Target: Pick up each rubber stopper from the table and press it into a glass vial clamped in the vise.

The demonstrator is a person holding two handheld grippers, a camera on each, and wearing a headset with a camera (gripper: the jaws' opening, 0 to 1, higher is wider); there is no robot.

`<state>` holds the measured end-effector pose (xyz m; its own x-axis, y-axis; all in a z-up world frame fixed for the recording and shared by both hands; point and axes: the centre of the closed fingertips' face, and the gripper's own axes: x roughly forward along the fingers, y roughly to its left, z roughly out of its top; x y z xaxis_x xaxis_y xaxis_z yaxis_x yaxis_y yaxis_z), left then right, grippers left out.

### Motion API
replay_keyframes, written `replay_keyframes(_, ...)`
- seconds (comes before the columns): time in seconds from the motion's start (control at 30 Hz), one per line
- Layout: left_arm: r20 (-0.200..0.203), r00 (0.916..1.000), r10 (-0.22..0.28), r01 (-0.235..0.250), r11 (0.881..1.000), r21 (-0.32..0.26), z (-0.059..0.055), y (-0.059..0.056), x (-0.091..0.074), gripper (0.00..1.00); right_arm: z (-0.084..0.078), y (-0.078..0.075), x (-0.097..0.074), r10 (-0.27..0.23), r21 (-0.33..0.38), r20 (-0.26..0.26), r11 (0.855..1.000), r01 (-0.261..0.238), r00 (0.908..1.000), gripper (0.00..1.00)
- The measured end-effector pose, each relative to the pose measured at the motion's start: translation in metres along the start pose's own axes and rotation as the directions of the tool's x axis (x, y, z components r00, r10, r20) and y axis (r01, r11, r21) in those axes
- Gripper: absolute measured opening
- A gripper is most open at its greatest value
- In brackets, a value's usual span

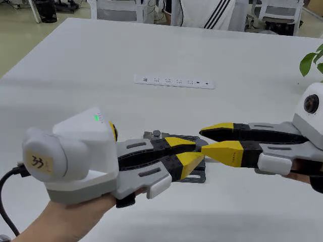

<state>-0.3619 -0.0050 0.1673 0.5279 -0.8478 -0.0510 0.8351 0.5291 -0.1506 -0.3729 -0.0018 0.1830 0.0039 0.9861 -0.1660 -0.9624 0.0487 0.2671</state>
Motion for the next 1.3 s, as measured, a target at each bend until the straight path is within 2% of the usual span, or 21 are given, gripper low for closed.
replay_keyframes(0.07, -0.010, 0.9999, -0.003, 0.003, 1.000, 0.003, -0.002, 0.000, 0.000, 0.04, 0.000, 0.001, -0.002, 0.014, -0.012, -0.044, 1.000, -0.015, 0.9989, 0.23)
replay_keyframes(0.13, -0.018, 0.9998, -0.001, 0.001, 1.000, 0.005, -0.005, 0.000, -0.001, 0.04, -0.001, 0.000, -0.005, 0.020, -0.046, -0.110, 0.999, -0.025, 0.9937, 0.23)
replay_keyframes(0.17, -0.018, 0.9998, -0.001, 0.001, 1.000, 0.003, -0.006, 0.000, -0.002, 0.04, -0.003, 0.002, -0.005, 0.029, -0.059, -0.154, 0.998, -0.039, 0.9877, 0.23)
replay_keyframes(0.23, -0.021, 0.9998, -0.002, 0.002, 1.000, 0.001, -0.007, -0.001, -0.002, 0.04, -0.003, 0.001, -0.005, 0.031, -0.090, -0.202, 0.995, -0.050, 0.9790, 0.22)
replay_keyframes(0.3, -0.031, 0.9995, -0.005, 0.005, 1.000, 0.006, -0.010, -0.002, -0.002, 0.04, -0.008, -0.001, -0.006, 0.024, -0.142, -0.276, 0.988, -0.066, 0.9607, 0.21)
replay_keyframes(0.33, -0.038, 0.9993, -0.008, 0.009, 1.000, 0.004, -0.012, -0.003, -0.001, 0.04, -0.012, 0.001, -0.005, 0.035, -0.171, -0.326, 0.981, -0.095, 0.9446, 0.21)
replay_keyframes(0.4, -0.047, 0.9988, -0.014, 0.014, 1.000, 0.007, -0.015, -0.004, -0.001, 0.04, -0.018, 0.005, -0.003, 0.059, -0.183, -0.390, 0.973, -0.140, 0.9189, 0.20)
replay_keyframes(0.43, -0.054, 0.9984, -0.018, 0.019, 1.000, 0.009, -0.017, -0.005, -0.001, 0.04, -0.022, 0.005, -0.003, 0.065, -0.197, -0.435, 0.966, -0.165, 0.8983, 0.19)
replay_keyframes(0.47, -0.059, 0.9980, -0.021, 0.022, 1.000, 0.013, -0.018, -0.006, -0.001, 0.04, -0.025, 0.005, -0.003, 0.069, -0.209, -0.465, 0.960, -0.185, 0.8829, 0.19)
replay_keyframes(0.5, -0.067, 0.9975, -0.025, 0.026, 1.000, 0.015, -0.020, -0.007, 0.000, 0.04, -0.029, 0.002, -0.003, 0.059, -0.232, -0.507, 0.952, -0.202, 0.8599, 0.19)
replay_keyframes(0.53, -0.072, 0.9971, -0.027, 0.028, 0.999, 0.021, -0.021, -0.007, 0.000, 0.04, -0.032, 0.001, -0.004, 0.060, -0.242, -0.535, 0.945, -0.221, 0.8430, 0.18)
replay_keyframes(0.57, -0.076, 0.9967, -0.029, 0.031, 0.999, 0.022, -0.023, -0.008, 0.000, 0.04, -0.035, 0.001, -0.004, 0.059, -0.250, -0.570, 0.938, -0.241, 0.8197, 0.18)
replay_keyframes(0.63, -0.081, 0.9963, -0.031, 0.032, 0.999, 0.020, -0.025, -0.010, 0.000, 0.04, -0.037, 0.001, -0.003, 0.053, -0.268, -0.603, 0.927, -0.264, 0.7958, 0.18)
replay_keyframes(0.67, -0.086, 0.9958, -0.032, 0.034, 0.999, 0.019, -0.027, -0.010, 0.000, 0.04, -0.038, 0.000, -0.003, 0.048, -0.280, -0.626, 0.918, -0.282, 0.7783, 0.17)
replay_keyframes(0.7, -0.091, 0.9953, -0.034, 0.035, 0.999, 0.020, -0.028, -0.011, 0.000, 0.04, -0.039, 0.001, -0.003, 0.047, -0.282, -0.638, 0.915, -0.290, 0.7687, 0.17)
replay_keyframes(0.73, -0.097, 0.9946, -0.035, 0.038, 0.999, 0.024, -0.030, -0.012, 0.000, 0.04, -0.041, 0.000, -0.004, 0.039, -0.286, -0.660, 0.910, -0.299, 0.7500, 0.16)
replay_keyframes(0.83, -0.110, 0.9932, -0.039, 0.042, 0.999, 0.024, -0.034, -0.013, -0.001, 0.04, -0.044, 0.001, -0.002, 0.036, -0.291, -0.686, 0.902, -0.320, 0.7272, 0.16)
replay_keyframes(0.93, -0.120, 0.9918, -0.045, 0.048, 0.999, 0.019, -0.037, -0.015, -0.002, 0.04, -0.049, 0.003, -0.001, 0.039, -0.291, -0.715, 0.891, -0.348, 0.6984, 0.16)
replay_keyframes(1.07, -0.129, 0.9906, -0.047, 0.049, 0.999, 0.014, -0.041, -0.015, -0.003, 0.04, -0.055, 0.005, 0.001, 0.027, -0.308, -0.735, 0.877, -0.369, 0.6776, 0.14)
replay_keyframes(1.17, -0.132, 0.9901, -0.048, 0.050, 0.999, 0.009, -0.042, -0.016, -0.004, 0.04, -0.059, 0.006, 0.002, 0.022, -0.307, -0.749, 0.875, -0.376, 0.6627, 0.12)
replay_keyframes(1.3, -0.129, 0.9906, -0.047, 0.049, 0.999, 0.010, -0.042, -0.017, -0.004, 0.04, -0.061, 0.001, -0.001, 0.016, -0.309, -0.755, 0.873, -0.377, 0.6550, 0.10)
